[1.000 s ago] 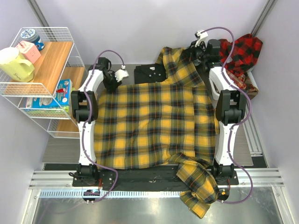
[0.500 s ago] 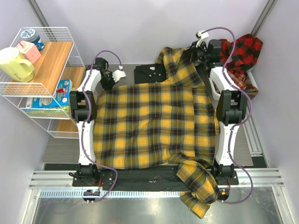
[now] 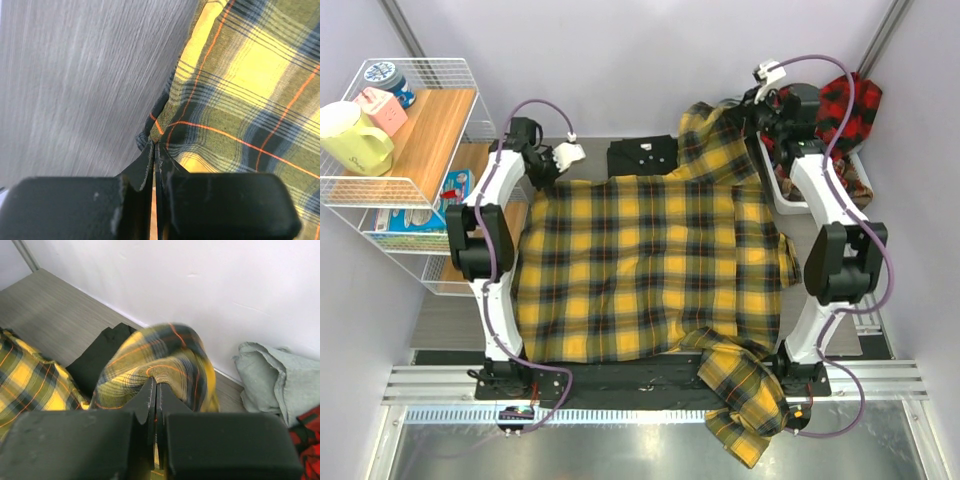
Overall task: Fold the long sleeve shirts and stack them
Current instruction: Fold the shirt
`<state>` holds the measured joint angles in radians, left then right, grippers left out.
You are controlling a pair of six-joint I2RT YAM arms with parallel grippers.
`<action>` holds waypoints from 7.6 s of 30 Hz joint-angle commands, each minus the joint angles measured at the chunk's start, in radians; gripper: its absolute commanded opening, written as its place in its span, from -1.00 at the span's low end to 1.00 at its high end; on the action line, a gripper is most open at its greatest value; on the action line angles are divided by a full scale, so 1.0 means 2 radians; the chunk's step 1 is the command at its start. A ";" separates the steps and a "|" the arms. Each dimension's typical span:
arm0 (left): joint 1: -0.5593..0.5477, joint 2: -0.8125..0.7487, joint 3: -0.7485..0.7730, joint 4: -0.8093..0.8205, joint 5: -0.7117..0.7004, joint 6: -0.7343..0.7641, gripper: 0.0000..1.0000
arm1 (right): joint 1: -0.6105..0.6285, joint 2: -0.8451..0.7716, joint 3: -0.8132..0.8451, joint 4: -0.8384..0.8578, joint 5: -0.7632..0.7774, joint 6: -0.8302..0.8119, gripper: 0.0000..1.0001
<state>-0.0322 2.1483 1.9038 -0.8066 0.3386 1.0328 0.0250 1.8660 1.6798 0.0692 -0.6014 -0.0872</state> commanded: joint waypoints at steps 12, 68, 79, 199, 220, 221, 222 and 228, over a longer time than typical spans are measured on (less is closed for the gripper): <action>0.002 -0.184 -0.187 0.017 0.039 0.060 -1.00 | -0.006 -0.242 -0.182 -0.075 -0.008 -0.072 -0.98; -0.105 -0.293 -0.296 0.014 0.118 -0.101 0.22 | -0.029 -0.252 -0.269 -0.437 -0.018 -0.214 0.41; -0.106 -0.288 -0.301 0.082 0.147 -0.229 0.24 | -0.030 -0.094 -0.193 -0.325 0.097 -0.035 0.57; -0.454 -0.483 -0.409 0.185 0.000 -0.418 -1.00 | -0.020 -0.055 -0.169 -0.451 0.075 -0.227 0.32; -0.310 -0.417 -0.459 0.152 -0.044 -0.397 0.49 | 0.007 -0.082 -0.155 -0.548 -0.054 -0.205 0.54; -0.293 -0.405 -0.454 0.145 -0.035 -0.404 0.49 | 0.015 -0.083 -0.165 -0.548 -0.054 -0.207 0.50; -0.276 -0.396 -0.449 0.143 -0.012 -0.409 0.49 | 0.019 -0.087 -0.171 -0.548 -0.053 -0.208 0.48; -0.215 -0.292 -0.397 0.113 0.026 -0.435 0.33 | 0.056 -0.095 -0.207 -0.542 -0.054 -0.198 0.31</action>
<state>-0.4812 1.4418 1.0424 -0.5304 0.2874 0.2211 0.0971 1.7302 1.2919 -1.0084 -0.6819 -0.4984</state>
